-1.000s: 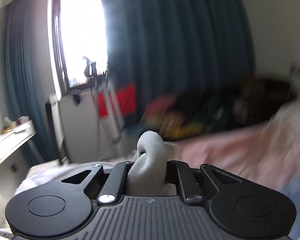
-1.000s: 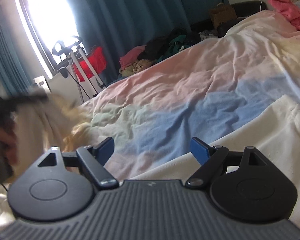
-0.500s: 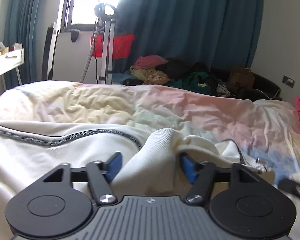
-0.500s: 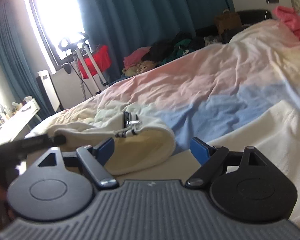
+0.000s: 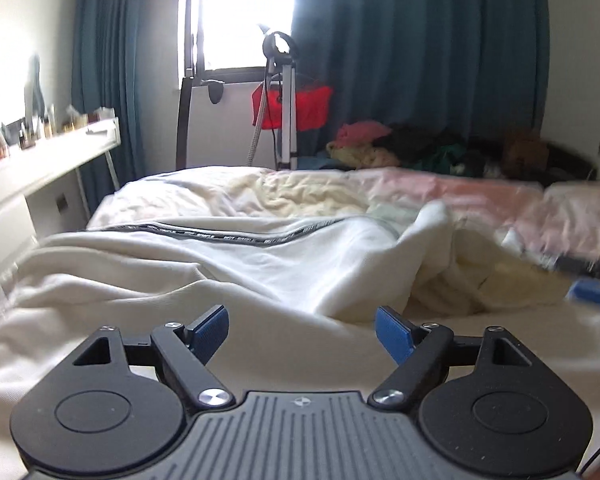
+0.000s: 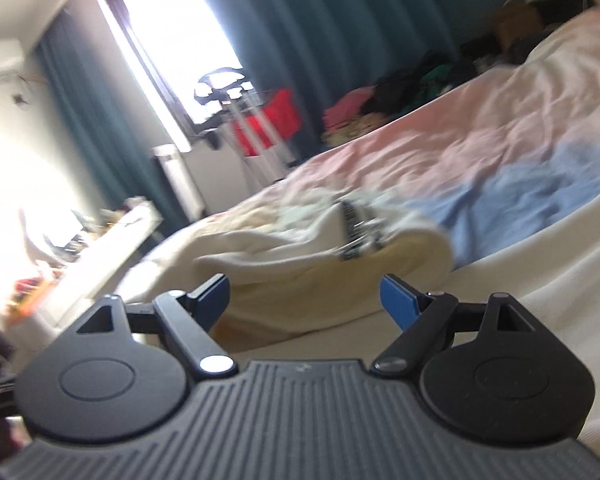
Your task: Fold clothes
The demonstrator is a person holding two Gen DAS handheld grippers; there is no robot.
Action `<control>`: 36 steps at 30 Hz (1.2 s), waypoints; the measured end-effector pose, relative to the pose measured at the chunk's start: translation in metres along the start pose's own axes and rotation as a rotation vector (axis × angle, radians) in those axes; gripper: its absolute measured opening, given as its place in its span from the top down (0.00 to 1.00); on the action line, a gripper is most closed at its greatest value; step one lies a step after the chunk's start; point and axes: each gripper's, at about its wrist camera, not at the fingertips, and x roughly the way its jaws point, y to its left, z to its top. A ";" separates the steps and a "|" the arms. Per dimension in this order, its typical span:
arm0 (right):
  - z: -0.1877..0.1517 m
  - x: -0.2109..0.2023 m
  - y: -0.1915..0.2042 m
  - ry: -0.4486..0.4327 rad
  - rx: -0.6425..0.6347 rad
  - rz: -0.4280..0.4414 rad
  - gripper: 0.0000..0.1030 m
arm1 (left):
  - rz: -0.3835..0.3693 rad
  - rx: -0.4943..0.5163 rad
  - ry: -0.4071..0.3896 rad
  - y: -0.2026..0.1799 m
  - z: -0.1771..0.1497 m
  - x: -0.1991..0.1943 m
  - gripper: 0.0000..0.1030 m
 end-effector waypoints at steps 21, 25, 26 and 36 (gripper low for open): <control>0.029 0.089 -0.063 -0.069 0.455 -0.202 0.74 | -0.013 -0.166 0.040 0.036 -0.019 0.061 0.17; 0.075 0.080 -0.057 -0.160 0.302 -0.237 0.86 | 0.044 -0.188 0.038 0.045 -0.016 0.062 0.19; 0.088 0.074 -0.056 -0.190 0.262 -0.224 0.86 | 0.050 -0.188 0.032 0.045 -0.016 0.061 0.20; 0.202 0.111 -0.080 -0.211 -0.013 -0.387 0.86 | 0.061 -0.157 0.004 0.033 -0.020 0.063 0.22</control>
